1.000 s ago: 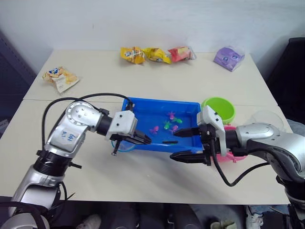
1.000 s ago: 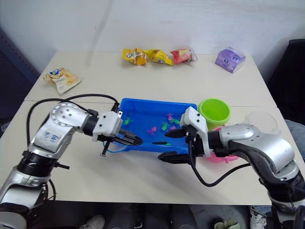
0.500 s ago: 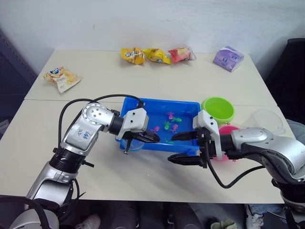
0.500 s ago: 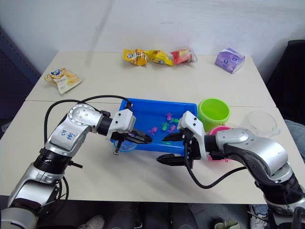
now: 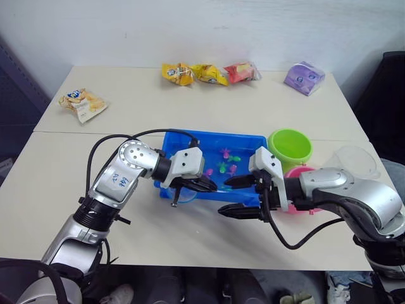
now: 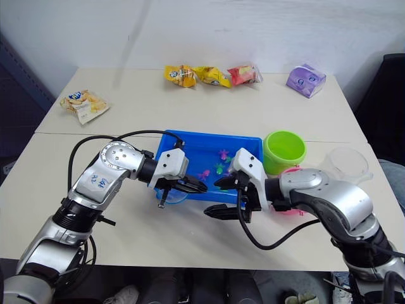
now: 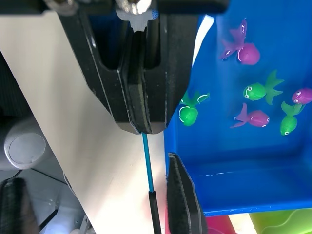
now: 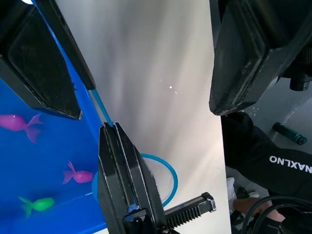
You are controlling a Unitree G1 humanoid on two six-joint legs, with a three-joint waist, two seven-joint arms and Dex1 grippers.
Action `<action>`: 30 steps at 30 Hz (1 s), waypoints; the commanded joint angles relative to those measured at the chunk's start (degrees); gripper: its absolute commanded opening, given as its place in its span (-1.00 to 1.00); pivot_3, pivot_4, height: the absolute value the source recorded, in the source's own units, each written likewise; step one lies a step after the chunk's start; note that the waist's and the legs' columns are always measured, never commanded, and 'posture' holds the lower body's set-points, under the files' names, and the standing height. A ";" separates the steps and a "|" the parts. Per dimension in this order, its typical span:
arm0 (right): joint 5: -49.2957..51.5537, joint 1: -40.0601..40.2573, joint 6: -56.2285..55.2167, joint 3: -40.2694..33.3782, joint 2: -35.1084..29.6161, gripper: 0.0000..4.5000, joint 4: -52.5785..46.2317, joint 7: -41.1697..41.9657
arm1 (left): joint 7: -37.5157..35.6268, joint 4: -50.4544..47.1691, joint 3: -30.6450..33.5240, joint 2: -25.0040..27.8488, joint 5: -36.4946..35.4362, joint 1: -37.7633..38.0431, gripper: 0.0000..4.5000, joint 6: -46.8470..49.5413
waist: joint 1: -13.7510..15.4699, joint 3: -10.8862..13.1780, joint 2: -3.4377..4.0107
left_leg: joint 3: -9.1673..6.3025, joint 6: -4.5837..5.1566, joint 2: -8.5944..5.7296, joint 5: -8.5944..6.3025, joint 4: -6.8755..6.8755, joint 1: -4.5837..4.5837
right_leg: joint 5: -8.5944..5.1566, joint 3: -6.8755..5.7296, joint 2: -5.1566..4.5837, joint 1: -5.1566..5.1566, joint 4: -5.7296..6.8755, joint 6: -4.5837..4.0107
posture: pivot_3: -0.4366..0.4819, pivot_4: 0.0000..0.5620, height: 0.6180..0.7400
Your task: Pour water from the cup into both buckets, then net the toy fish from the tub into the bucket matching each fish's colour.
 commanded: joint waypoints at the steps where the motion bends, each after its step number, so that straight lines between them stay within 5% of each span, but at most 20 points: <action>1: -0.57 -0.72 -0.57 -0.44 0.75 0.23 -0.17 -0.16 | 0.24 -2.32 0.43 -0.12 -0.16 -1.18 -1.00 0.20 | -0.05 0.00 0.00 | 0.00 0.00 0.00 0.00 0.00 0.00 | 0.00 0.00 0.00 0.00 0.01 0.00 | -0.05 -0.47 1.00; 5: -1.26 -0.49 -0.98 -0.65 1.39 -0.70 -0.06 -0.31 | 0.26 -2.67 0.60 0.05 -0.16 -0.78 -1.00 0.42 | -0.02 0.00 0.00 | 0.00 0.00 0.00 0.00 0.01 0.00 | 0.00 0.00 0.00 0.00 0.02 0.00 | -0.05 -0.47 1.00; 7: -1.76 -0.38 -1.32 -0.64 1.61 -0.98 -0.03 -0.38 | 0.34 -2.77 0.81 0.00 -0.30 -0.65 -1.00 0.49 | -0.03 0.00 0.00 | 0.00 0.00 0.00 0.00 0.01 0.00 | 0.00 0.00 0.00 0.00 0.03 0.00 | -0.05 -0.47 1.00; 13: -4.19 -0.07 -3.97 -0.97 2.36 -0.98 0.25 -0.62 | 0.45 -3.10 2.77 -0.96 -2.94 -0.25 -1.00 1.24 | -0.04 0.00 0.00 | 0.00 0.00 0.00 0.00 0.02 0.01 | 0.00 0.00 0.00 0.00 0.03 0.00 | -0.05 -0.47 1.00; 19: -7.54 -0.93 -10.25 -1.93 2.48 -1.00 1.52 1.12 | 4.42 -2.72 15.65 -3.12 -14.07 -2.35 0.09 7.09 | -0.06 0.00 0.00 | 0.00 0.00 0.00 0.00 0.04 -0.01 | 0.00 0.01 0.00 -0.01 0.05 0.00 | -0.05 -0.47 1.00; 23: -8.14 -1.08 -13.24 -4.20 0.81 -1.00 2.38 3.65 | 4.41 1.25 23.09 1.38 -16.31 -3.30 0.91 5.56 | -0.33 0.00 0.00 | 0.01 -0.06 0.00 0.03 0.04 0.04 | 0.00 0.01 0.04 -0.02 0.10 0.00 | -0.05 -0.47 1.00; 30: -16.02 -0.98 -22.61 -9.02 -7.90 -1.00 11.53 8.17 | 8.04 13.58 32.92 9.52 -11.91 4.01 0.97 -6.17 | -0.26 0.00 0.00 | 0.05 -0.04 -0.01 0.02 0.04 0.08 | 0.00 0.02 0.02 -0.01 0.09 0.00 | -0.05 -0.47 1.00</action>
